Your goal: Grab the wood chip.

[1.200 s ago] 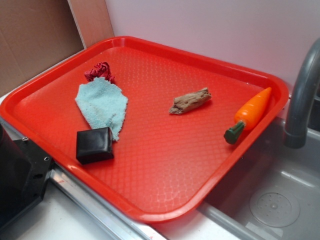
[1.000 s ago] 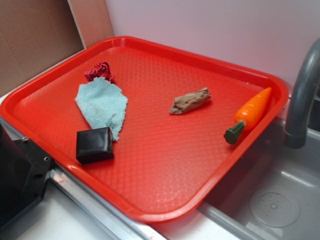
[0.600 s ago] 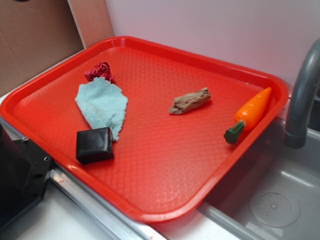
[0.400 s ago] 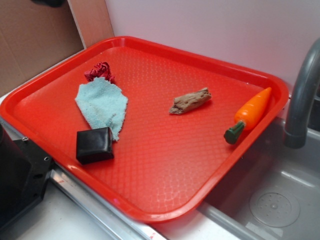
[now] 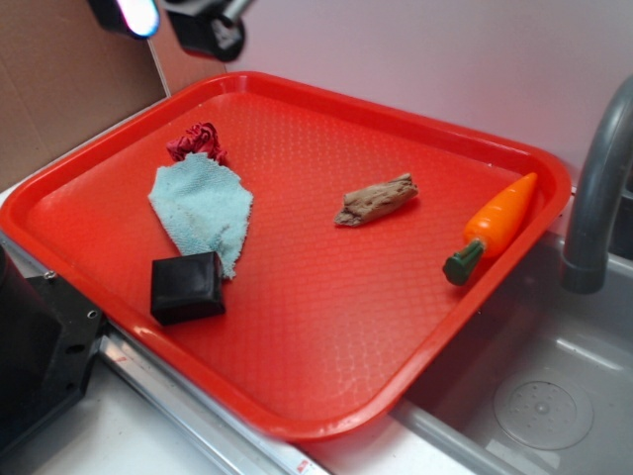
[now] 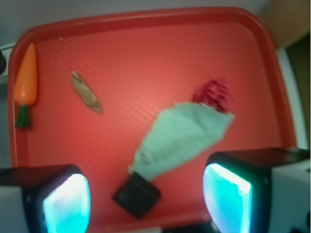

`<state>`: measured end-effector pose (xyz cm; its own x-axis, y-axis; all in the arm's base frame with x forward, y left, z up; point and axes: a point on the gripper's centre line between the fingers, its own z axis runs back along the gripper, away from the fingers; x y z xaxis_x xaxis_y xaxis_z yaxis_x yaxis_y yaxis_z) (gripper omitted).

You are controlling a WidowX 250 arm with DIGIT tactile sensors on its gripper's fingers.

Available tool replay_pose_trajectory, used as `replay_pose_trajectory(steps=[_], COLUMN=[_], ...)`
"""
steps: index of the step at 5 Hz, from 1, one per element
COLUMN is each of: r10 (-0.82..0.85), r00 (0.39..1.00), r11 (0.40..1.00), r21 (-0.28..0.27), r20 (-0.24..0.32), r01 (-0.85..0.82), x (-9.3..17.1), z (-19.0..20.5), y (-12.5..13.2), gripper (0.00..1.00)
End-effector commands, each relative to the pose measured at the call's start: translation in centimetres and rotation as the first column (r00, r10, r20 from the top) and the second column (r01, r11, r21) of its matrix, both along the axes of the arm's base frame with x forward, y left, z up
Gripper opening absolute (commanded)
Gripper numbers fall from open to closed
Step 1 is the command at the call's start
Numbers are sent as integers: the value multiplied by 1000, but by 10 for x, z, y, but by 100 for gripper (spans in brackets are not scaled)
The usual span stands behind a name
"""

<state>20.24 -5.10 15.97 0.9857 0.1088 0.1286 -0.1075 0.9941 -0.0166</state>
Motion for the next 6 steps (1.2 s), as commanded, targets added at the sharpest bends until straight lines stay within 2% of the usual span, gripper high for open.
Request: replay_pose_trajectory(steps=[1, 2, 3, 5, 6], r10=[52, 81, 111, 148, 96], r00=[997, 995, 993, 989, 995], r11=[998, 995, 991, 987, 995], r21=[36, 54, 75, 64, 16], r20=[57, 65, 41, 28, 20], r01=[-55, -84, -114, -149, -96], x=[36, 52, 62, 76, 79], z=[-58, -88, -107, -120, -127], y=[-35, -47, -47, -46, -54], gripper=[100, 100, 100, 100, 81])
